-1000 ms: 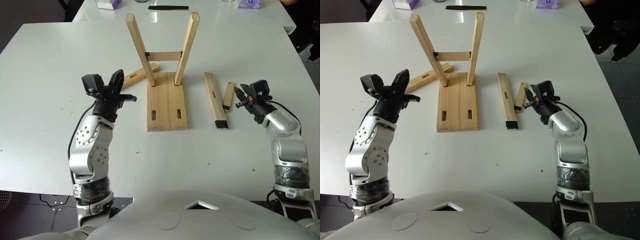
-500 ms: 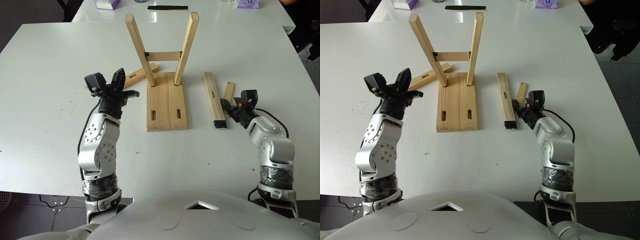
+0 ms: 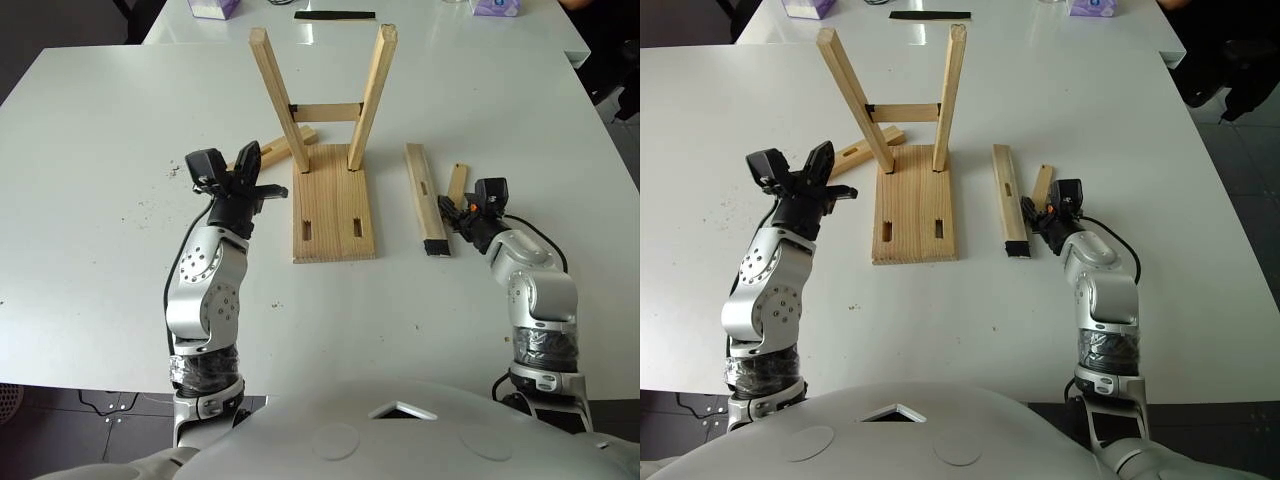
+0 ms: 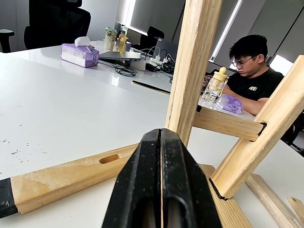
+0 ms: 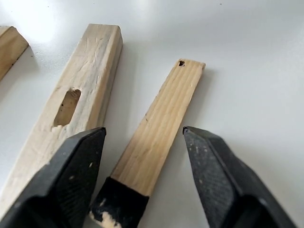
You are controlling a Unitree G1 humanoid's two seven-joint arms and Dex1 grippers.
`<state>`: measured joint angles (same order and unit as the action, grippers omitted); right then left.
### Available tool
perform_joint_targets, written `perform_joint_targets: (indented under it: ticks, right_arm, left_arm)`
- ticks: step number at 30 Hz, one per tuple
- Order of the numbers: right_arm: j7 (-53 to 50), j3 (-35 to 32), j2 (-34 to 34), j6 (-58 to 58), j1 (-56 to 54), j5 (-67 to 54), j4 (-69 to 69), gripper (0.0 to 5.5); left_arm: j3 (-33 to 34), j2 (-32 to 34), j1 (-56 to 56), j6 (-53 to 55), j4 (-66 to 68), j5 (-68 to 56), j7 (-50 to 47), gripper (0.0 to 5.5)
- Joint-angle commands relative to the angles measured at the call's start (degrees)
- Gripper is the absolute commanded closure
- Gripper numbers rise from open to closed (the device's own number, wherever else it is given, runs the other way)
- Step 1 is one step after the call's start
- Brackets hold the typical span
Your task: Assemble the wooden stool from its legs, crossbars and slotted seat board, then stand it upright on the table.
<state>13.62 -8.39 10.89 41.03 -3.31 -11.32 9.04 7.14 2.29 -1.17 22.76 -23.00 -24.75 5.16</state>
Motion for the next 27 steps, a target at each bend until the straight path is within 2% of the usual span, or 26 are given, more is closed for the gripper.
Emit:
perform_joint_targets:
  ticks: [1, 11, 19, 27]
  right_arm:
    - [-0.84, -1.46, -0.26, 0.75, -0.76, -1.32, 0.19, 2.48]
    - [-1.28, 5.34, 1.76, -2.60, 1.33, 4.02, -3.21, 2.48]
    - [-2.18, 5.55, 2.17, -2.54, 4.13, 4.71, 0.18, 2.48]
    - [-4.88, 5.43, 1.31, -6.95, 2.11, 6.25, -6.27, 3.63]
  left_arm:
    - [-0.49, 0.38, -0.42, -0.37, 0.59, 0.56, 0.60, 5.50]
    - [-1.30, 0.35, 0.80, -1.68, 2.53, 1.13, 0.89, 5.50]
    - [-1.56, 0.10, 0.17, -1.62, 2.38, 1.22, 1.21, 5.50]
    - [-1.36, -0.30, 1.05, -2.02, 3.54, 1.91, 1.14, 5.50]
